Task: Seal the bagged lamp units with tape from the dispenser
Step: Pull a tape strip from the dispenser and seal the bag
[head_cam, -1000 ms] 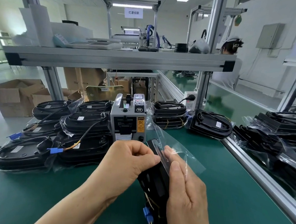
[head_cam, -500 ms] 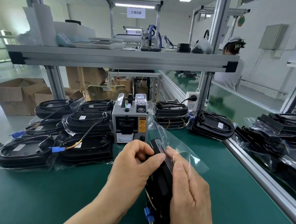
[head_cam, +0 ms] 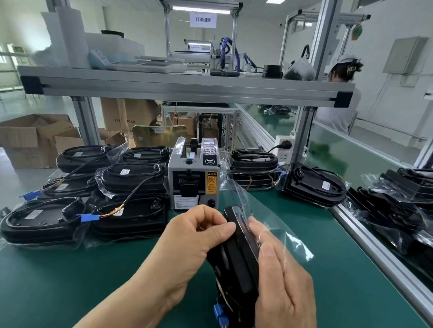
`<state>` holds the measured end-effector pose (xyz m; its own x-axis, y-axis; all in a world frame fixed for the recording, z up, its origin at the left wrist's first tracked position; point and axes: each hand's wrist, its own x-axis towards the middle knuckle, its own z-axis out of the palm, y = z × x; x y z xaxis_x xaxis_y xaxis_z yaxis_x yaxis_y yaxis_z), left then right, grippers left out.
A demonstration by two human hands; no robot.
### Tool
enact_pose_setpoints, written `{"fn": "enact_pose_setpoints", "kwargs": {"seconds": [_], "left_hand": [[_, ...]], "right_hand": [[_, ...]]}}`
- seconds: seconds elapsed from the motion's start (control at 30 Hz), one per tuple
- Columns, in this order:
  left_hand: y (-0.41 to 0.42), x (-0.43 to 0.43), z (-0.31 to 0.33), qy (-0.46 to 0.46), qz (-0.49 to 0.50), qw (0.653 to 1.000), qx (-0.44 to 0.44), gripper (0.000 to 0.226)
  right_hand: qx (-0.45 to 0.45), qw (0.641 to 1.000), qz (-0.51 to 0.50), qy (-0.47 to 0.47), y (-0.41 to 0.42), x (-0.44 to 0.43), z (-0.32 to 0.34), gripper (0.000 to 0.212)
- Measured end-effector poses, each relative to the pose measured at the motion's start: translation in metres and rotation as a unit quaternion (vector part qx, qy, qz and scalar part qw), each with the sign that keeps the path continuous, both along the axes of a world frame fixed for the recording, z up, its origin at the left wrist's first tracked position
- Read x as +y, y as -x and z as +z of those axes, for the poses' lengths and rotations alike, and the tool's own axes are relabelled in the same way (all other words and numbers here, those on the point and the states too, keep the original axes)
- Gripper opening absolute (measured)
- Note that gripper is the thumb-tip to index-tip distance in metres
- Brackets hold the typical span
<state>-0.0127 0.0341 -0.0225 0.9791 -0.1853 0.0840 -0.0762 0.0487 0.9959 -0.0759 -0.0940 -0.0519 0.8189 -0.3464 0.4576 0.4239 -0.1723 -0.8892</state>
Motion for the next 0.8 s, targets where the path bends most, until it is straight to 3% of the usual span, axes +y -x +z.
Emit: {"fn": "enact_pose_setpoints", "kwargs": {"seconds": [0.13, 0.3, 0.53, 0.8], "left_hand": [[0.004, -0.001, 0.0, -0.005, 0.012, 1.0, -0.016, 0.013], [0.008, -0.004, 0.003, -0.034, 0.031, 0.998, -0.033, 0.043], [0.01, -0.001, -0.003, -0.03, 0.01, 0.998, -0.045, 0.017], [0.004, 0.015, -0.004, -0.064, -0.05, 0.996, -0.029, 0.05]], "right_hand": [[-0.007, 1.0, -0.002, -0.001, 0.001, 0.0, -0.002, 0.043], [-0.018, 1.0, -0.004, 0.017, 0.003, 0.004, -0.003, 0.051], [-0.019, 1.0, -0.009, 0.007, 0.002, 0.002, -0.005, 0.043], [-0.031, 0.999, -0.02, 0.02, 0.009, 0.004, -0.004, 0.041]]}}
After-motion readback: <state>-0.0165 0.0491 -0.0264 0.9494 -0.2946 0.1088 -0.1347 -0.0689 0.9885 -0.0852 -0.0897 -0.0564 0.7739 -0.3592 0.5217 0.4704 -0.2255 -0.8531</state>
